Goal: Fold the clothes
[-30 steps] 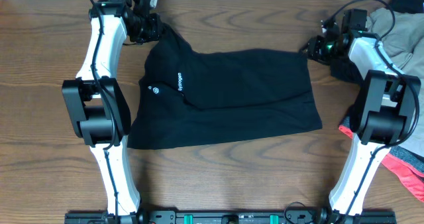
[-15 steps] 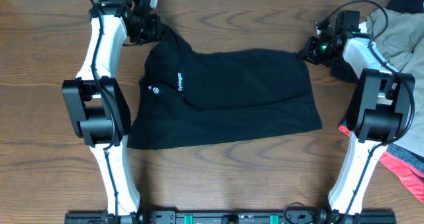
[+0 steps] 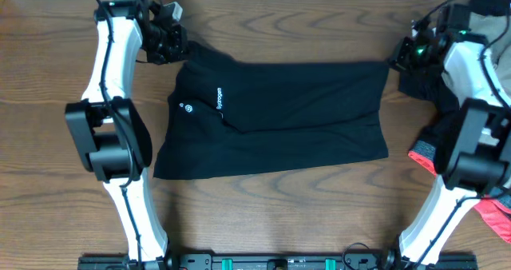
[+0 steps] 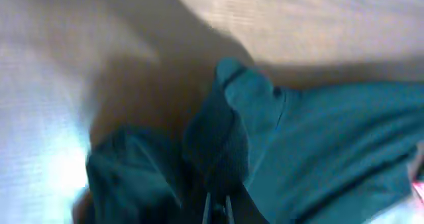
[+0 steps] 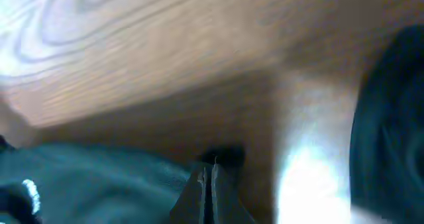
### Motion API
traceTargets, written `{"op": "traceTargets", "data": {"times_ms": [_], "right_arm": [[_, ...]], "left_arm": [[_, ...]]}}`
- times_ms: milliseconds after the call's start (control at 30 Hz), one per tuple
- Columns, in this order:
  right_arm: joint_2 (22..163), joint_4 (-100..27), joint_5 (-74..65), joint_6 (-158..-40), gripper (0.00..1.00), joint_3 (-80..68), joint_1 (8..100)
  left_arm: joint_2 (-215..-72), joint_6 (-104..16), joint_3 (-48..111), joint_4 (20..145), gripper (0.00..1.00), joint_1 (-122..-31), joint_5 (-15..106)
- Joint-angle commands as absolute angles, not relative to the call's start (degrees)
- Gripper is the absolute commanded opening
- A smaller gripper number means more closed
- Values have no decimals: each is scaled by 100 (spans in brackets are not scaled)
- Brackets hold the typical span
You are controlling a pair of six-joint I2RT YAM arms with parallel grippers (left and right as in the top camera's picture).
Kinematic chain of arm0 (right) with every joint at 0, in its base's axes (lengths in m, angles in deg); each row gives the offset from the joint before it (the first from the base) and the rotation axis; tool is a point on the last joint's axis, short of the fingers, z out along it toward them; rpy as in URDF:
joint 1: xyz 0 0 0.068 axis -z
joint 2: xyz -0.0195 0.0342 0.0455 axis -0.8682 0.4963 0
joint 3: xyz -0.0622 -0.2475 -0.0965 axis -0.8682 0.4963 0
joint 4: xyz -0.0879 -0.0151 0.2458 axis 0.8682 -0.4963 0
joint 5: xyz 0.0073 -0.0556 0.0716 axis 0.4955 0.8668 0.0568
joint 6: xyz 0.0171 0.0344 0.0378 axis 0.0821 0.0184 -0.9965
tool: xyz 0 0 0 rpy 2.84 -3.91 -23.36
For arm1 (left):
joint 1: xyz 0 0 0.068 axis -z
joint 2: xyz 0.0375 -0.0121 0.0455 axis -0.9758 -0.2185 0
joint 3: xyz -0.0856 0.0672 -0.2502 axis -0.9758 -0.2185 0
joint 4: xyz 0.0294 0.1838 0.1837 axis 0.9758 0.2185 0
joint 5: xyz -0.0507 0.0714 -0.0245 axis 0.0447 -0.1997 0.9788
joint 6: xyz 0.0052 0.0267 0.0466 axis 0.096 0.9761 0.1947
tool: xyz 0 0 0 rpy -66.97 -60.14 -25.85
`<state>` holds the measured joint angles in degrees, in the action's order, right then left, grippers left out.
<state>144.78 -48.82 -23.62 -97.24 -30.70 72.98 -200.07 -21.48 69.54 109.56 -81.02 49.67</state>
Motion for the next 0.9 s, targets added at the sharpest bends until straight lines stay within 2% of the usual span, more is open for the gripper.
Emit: {"op": "traceTargets", "data": {"times_ms": [0, 233, 433, 533, 733, 867], "right_arm": [[14205, -5250, -2368, -9617, 1, -3079, 7294], [14197, -6567, -2384, -9096, 2, -3077, 7294], [14197, -7206, -2263, -8924, 4, -3077, 7294], [14197, -7499, -1938, -8889, 5, -3077, 7294], [14197, -7977, -910, -8889, 6, -3077, 7294], [14199, -8124, -357, -8891, 8, -3077, 7294]], "left_arm": [[-19576, -2095, 7020, 11378, 6, -8091, 5037], [-19458, -2086, 7020, 12392, 6, -8093, 5030], [-19458, -1957, 7018, 13077, 6, -8165, 5021], [-19458, -1859, 7020, 13251, 6, -8246, 4969], [-19458, -1914, 7018, 13579, 6, -8401, 4106], [-19458, -1914, 7018, 13772, 6, -8438, 4095]]}}
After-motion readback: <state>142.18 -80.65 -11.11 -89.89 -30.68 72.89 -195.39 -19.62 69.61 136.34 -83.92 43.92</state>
